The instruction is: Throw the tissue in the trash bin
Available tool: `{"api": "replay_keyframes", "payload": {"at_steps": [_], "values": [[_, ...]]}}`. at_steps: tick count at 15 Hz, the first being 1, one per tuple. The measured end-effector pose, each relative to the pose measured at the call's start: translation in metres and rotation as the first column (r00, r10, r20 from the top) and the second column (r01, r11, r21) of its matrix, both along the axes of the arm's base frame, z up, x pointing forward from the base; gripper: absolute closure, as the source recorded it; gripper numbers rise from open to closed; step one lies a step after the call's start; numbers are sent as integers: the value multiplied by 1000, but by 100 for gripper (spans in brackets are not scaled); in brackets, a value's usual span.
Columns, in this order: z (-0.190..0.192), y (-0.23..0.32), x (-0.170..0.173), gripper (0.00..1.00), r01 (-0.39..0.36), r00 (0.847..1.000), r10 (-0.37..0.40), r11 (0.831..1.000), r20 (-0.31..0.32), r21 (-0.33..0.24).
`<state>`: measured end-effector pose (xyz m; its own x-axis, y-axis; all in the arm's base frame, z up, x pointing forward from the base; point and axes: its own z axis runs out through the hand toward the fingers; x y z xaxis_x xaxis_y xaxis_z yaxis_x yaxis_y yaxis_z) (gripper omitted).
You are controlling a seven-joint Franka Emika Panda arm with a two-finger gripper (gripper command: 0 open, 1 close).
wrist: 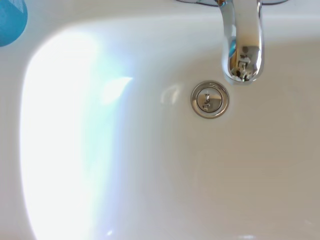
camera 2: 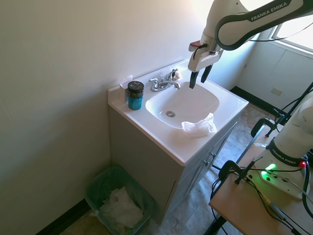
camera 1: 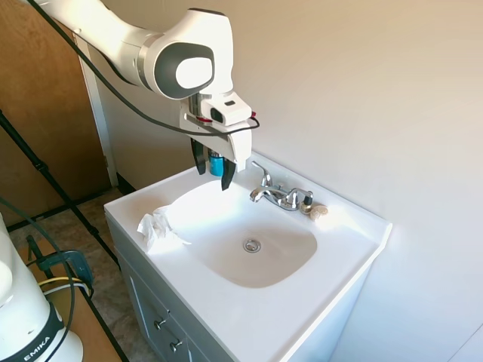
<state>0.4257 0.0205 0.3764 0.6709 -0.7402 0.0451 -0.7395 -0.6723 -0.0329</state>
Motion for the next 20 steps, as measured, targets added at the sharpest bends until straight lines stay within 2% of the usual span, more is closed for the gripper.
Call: {"api": "replay_keyframes", "payload": {"at_steps": [2,5,8,12,19,20], "values": [[-2,0,-2,0,-1,1000,1,1000,-16,-1],[-10,15,-12,0,-32,995,31,999,-100,-10],[-24,40,-30,0,-85,983,80,996,-164,-24],[-54,60,-61,0,-111,961,95,993,-259,-49],[-93,81,-89,0,-148,938,118,987,-327,-69],[-99,84,-88,100,-153,936,123,986,-328,-66]]}}
